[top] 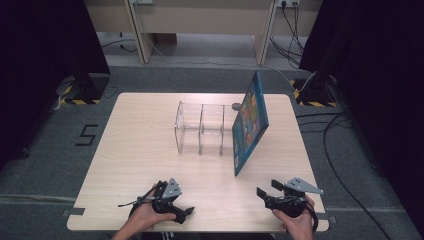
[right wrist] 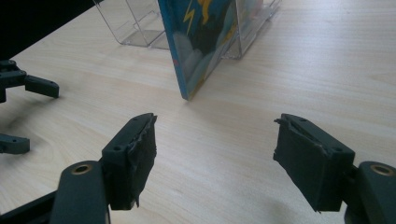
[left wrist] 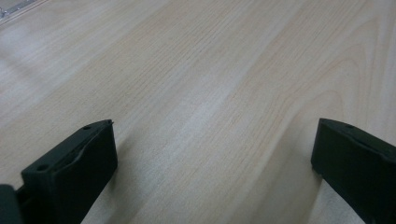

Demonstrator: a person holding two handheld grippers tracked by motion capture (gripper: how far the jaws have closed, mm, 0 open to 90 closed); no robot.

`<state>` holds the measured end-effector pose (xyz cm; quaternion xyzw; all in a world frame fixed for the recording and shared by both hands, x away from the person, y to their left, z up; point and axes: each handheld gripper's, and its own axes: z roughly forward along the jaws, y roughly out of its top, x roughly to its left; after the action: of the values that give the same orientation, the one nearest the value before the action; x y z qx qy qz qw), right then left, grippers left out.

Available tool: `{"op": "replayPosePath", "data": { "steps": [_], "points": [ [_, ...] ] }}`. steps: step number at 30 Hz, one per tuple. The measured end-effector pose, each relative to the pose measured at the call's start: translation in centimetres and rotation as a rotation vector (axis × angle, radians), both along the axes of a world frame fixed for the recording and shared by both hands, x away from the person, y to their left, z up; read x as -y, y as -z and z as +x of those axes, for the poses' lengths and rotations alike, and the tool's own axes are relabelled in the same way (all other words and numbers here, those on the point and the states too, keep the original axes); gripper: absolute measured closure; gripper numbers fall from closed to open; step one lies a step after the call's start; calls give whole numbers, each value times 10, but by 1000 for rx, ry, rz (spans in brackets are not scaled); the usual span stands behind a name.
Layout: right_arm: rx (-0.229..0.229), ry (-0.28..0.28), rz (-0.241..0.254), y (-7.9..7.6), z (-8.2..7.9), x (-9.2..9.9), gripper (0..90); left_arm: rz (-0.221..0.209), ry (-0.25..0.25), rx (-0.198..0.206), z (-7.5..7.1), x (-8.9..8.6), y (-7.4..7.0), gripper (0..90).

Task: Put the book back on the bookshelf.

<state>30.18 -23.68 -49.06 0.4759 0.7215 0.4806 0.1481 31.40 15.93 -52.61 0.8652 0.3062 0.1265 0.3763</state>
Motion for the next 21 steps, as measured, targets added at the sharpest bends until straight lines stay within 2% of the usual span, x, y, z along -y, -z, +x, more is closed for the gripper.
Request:
{"op": "replayPosePath", "data": {
  "steps": [7, 12, 21],
  "points": [
    [0, -7, -41, -1, -6, 1, 249, 0, 0, 0, 0, 0, 0, 0],
    [-5, -23, -50, -1, -9, 0, 244, 0, 0, 0, 0, 0, 0, 0],
    [-25, -52, -108, 1, -16, -1, 227, 0, -1, 0, 0, 0, 0, 0]
  ]
}}
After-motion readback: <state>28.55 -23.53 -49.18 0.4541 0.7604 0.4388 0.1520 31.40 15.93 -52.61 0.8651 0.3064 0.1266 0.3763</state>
